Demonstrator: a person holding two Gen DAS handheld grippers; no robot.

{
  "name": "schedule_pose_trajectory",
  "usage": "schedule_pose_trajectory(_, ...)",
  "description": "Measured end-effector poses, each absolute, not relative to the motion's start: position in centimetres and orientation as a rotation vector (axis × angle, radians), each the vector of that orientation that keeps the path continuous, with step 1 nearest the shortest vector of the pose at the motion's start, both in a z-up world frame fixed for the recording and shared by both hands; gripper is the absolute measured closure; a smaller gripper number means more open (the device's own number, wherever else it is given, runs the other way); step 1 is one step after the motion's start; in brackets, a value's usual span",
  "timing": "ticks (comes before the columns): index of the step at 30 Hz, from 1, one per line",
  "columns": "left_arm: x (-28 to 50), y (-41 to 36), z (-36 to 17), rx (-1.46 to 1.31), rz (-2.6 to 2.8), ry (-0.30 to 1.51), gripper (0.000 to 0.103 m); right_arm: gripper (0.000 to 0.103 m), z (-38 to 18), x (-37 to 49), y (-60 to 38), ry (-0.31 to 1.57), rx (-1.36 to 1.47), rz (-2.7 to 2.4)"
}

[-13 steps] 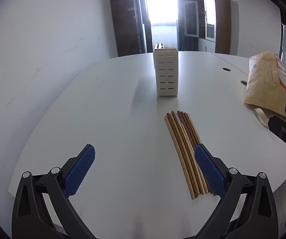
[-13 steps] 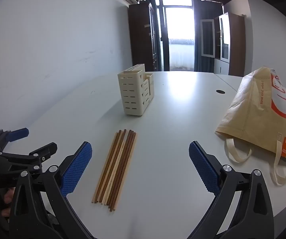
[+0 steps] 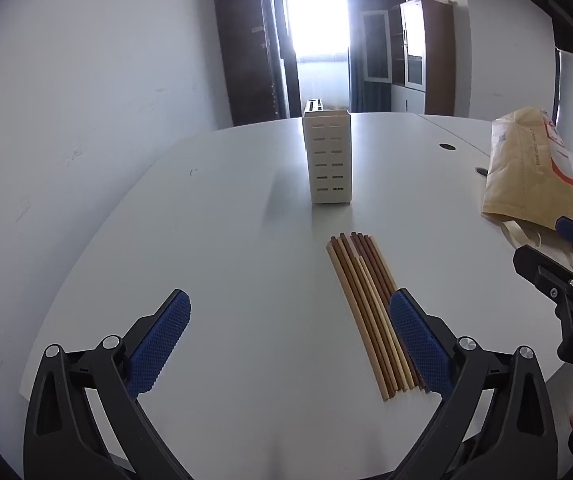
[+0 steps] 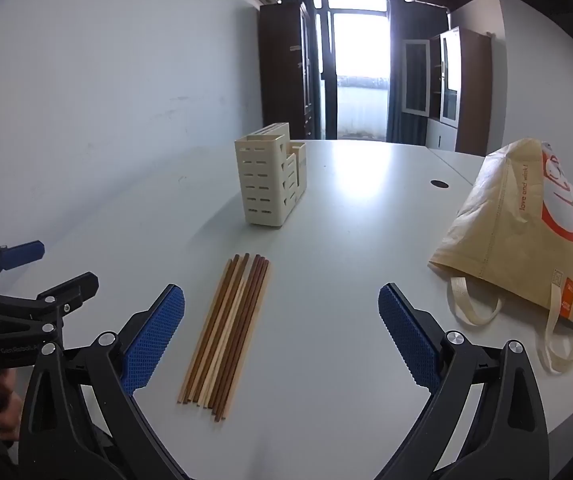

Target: Organize utensils

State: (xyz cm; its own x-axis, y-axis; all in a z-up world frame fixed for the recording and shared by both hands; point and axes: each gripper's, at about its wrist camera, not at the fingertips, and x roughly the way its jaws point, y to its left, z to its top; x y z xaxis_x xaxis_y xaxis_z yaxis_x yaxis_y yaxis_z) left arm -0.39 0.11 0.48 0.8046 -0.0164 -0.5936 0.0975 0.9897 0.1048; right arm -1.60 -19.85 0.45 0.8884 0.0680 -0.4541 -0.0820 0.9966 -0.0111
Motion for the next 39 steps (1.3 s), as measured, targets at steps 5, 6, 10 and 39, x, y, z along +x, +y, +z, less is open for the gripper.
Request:
schedule_pose_trajectory(5, -0.07, 0.35, 0.38, 0.08, -0.105, 0.64, 0.006, 0.004, 0.15, -1.46, -20.24, 0.472, -0.026, 0.076)
schedule_pose_trajectory(6, -0.15, 0.33, 0.41, 0.074, -0.111, 0.638, 0.006, 0.004, 0.09, -1.43, -20.26, 0.473, -0.025, 0.075)
schedule_pose_trajectory(10, -0.24, -0.01, 0.45, 0.08, -0.111, 0.626, 0.006, 0.004, 0.03, -1.41, -20.48, 0.472, -0.022, 0.072)
schedule_pose_trajectory(39, -0.14, 0.04, 0.59, 0.08, -0.132, 0.623, 0.006, 0.004, -0.04, -1.49, -20.23, 0.474, -0.027, 0.088)
